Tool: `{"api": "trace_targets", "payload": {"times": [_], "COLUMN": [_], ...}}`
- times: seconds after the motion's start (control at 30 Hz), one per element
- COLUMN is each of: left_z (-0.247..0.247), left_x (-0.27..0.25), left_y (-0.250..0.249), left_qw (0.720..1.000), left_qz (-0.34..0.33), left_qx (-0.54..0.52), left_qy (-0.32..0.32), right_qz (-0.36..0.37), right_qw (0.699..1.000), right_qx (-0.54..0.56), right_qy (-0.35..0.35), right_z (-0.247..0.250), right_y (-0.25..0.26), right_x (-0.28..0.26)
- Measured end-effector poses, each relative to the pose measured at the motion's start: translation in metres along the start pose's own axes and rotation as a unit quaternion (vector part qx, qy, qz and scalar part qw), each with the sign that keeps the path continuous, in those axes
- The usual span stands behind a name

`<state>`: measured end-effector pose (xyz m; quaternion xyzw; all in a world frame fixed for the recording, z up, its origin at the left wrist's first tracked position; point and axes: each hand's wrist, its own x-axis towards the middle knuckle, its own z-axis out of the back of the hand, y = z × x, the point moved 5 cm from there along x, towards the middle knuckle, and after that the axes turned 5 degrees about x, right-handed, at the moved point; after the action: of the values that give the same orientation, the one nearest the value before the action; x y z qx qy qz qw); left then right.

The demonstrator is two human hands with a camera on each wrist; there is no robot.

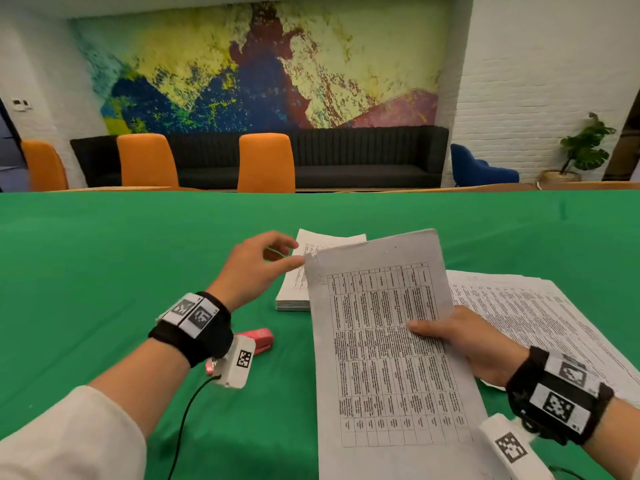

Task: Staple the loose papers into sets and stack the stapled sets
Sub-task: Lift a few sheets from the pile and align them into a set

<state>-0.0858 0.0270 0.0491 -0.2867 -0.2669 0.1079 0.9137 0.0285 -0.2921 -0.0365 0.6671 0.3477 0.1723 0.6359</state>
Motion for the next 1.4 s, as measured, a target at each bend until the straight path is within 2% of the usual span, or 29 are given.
{"api": "trace_targets", "payload": {"times": [0.07,0.2,0.33,0.5,0.6,0.77,0.83,0.93,1.1,1.4], "left_z": [0.004,-0.008,-0.013,-0.009,-0.007,-0.009,-0.009,-0.011,-0.021,-0.024], "left_x": [0.008,0.016,0.020,0.020,0.018,0.014,0.013,0.013,0.015,0.018], "left_y": [-0.020,-0.028,-0.027,-0.024,-0.021,-0.021,-0.021,-0.022,-0.034,-0.039], "left_qw": [0.999,0.995,0.995,0.996,0.988,0.979,0.983,0.993,0.995,0.967], "left_qz": [-0.023,-0.009,0.023,0.084,0.124,0.120,0.115,0.098,0.079,0.159], "left_qx": [0.008,0.101,0.099,-0.013,-0.090,-0.161,-0.143,-0.061,0.029,-0.162], "left_qy": [-0.037,-0.009,0.014,0.040,0.032,0.022,0.011,0.009,0.053,0.120], "right_qz": [0.007,0.012,0.010,0.010,0.010,0.017,0.018,0.021,0.025,0.024], "right_qw": [1.000,1.000,0.999,0.999,1.000,1.000,1.000,0.999,0.999,0.999], "right_qx": [-0.008,-0.023,-0.031,-0.030,-0.025,-0.017,-0.017,-0.019,-0.023,-0.016], "right_qy": [-0.001,0.001,0.003,-0.001,0.002,-0.009,-0.013,-0.016,-0.013,-0.016], "right_z": [-0.003,-0.007,-0.006,-0.004,-0.004,0.000,0.002,0.004,0.001,0.006], "right_y": [0.001,0.004,0.002,0.003,0.003,0.002,0.001,0.001,0.002,-0.002], "right_x": [0.000,-0.002,-0.004,-0.004,-0.005,-0.007,-0.008,-0.009,-0.009,-0.010]}}
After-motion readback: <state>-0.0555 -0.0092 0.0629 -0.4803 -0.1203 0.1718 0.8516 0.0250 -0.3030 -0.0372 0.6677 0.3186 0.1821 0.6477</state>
